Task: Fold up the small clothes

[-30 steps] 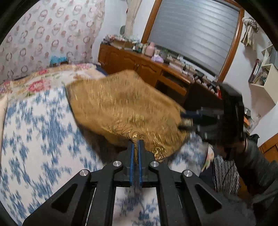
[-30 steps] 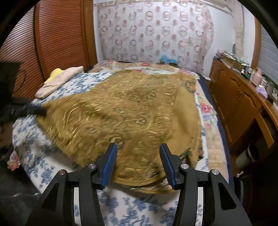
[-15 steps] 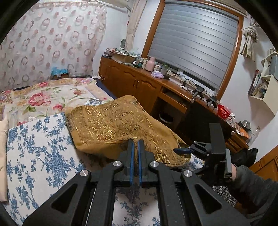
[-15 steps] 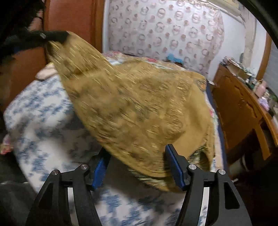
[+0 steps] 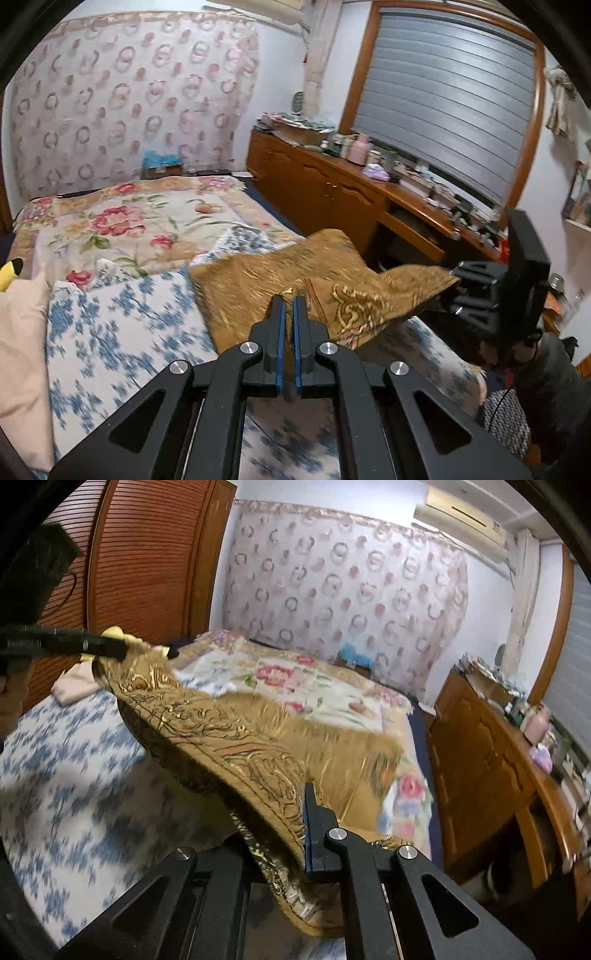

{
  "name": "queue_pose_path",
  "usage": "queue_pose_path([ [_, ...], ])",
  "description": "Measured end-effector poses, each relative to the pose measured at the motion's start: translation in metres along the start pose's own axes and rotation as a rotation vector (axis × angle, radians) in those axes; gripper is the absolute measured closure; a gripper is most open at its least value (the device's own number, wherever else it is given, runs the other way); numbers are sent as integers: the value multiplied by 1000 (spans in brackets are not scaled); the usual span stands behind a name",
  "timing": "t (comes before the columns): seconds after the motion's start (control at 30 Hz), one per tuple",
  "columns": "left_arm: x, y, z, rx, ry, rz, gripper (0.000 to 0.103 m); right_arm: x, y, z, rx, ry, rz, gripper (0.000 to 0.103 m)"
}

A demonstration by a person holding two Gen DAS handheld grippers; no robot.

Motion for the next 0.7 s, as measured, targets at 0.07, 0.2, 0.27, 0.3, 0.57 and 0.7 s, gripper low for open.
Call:
queue_pose_path([
  [0.07, 12, -11, 12, -11, -13, 8, 99, 11, -15, -9, 1, 2, -9, 97],
  [0.2, 39, -25, 30, -20, -36, 28, 99, 50, -33, -17, -2, -12, 22, 97],
  [0.27, 57, -31, 37, -24, -49, 43, 99, 74, -34, -25, 11, -29, 56, 97],
  [0.3, 66, -33, 42, -30, -51, 53, 99, 90, -38, -24, 18, -35, 67, 97],
  [0.57, 113, -36, 70, -70, -69, 117, 99, 154, -80, -38, 62, -80, 150, 91],
  [0.7, 128, -33, 79, -88, -82, 149, 99, 164, -98, -53, 87, -117, 137, 81],
])
Point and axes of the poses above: each gripper's, at about its wrist camera, not at the fingertips, and x roughly the way its jaws point, z to its left, y to its underside, the point moved 1 cm from there along x, roughly the way its jaws point, and after that the axes turned 5 degrees about z, right-handed, at the moved point
